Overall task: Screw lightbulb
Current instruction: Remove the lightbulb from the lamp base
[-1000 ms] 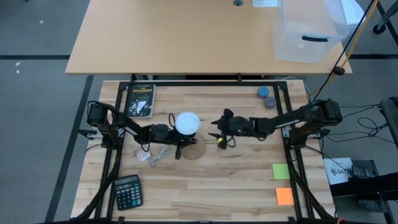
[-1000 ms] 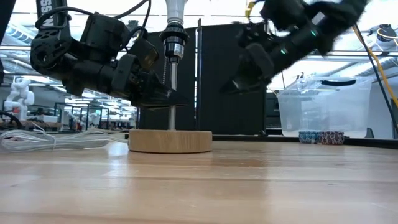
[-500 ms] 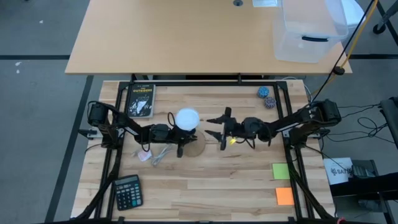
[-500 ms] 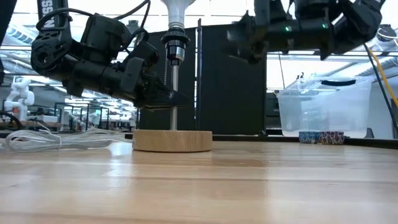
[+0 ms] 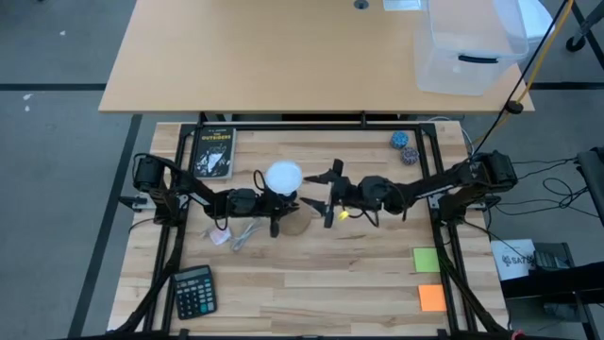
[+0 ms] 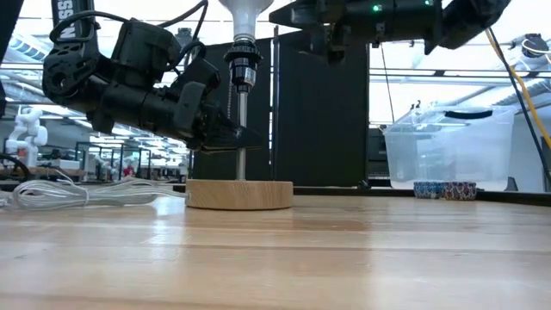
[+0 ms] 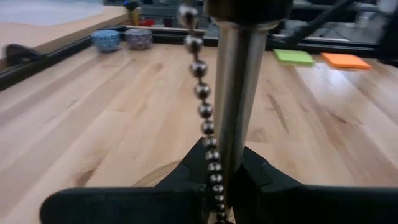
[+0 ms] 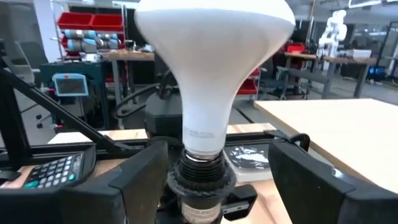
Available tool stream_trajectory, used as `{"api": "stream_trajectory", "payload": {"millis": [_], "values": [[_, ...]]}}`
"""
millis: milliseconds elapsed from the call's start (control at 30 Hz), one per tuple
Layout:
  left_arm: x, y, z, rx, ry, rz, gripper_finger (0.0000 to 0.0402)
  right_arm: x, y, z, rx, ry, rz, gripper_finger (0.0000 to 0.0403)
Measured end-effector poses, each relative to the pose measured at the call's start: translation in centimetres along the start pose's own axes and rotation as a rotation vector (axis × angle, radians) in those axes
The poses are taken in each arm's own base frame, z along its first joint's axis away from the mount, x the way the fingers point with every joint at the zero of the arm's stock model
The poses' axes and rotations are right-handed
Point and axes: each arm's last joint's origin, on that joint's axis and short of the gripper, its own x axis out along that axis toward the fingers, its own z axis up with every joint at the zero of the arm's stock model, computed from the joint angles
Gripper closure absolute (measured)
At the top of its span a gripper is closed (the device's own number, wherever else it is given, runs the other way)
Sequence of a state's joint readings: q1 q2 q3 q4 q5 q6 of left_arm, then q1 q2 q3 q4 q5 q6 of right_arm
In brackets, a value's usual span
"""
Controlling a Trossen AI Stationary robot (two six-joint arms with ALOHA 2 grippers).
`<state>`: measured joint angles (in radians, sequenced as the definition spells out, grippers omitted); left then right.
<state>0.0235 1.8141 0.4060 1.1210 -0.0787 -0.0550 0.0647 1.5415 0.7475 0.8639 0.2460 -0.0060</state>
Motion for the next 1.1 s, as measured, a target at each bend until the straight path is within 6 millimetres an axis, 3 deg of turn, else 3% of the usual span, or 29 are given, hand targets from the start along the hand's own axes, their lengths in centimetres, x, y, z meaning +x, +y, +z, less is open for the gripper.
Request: {"api": "stream_trajectory", "payload": {"millis": [267,633,1100], "values": [[0.0,0.2,0.0,-0.017,-0.004,0.058,0.0370,0.6,0.2,0.9,0.016,0.001,-0.009,0.0134],[0.0,0.2,0.0,-0.023,-0.004,0.060,0.0370,1.9,0.2,-1.0,0.041,-0.067,-0.045,0.0135],[0.0,0.2,0.0,-0.022,-0.004,0.060,0.0370,6.2,0.5,-0.6,0.001,-0.057,-0.062,0.0136]]}}
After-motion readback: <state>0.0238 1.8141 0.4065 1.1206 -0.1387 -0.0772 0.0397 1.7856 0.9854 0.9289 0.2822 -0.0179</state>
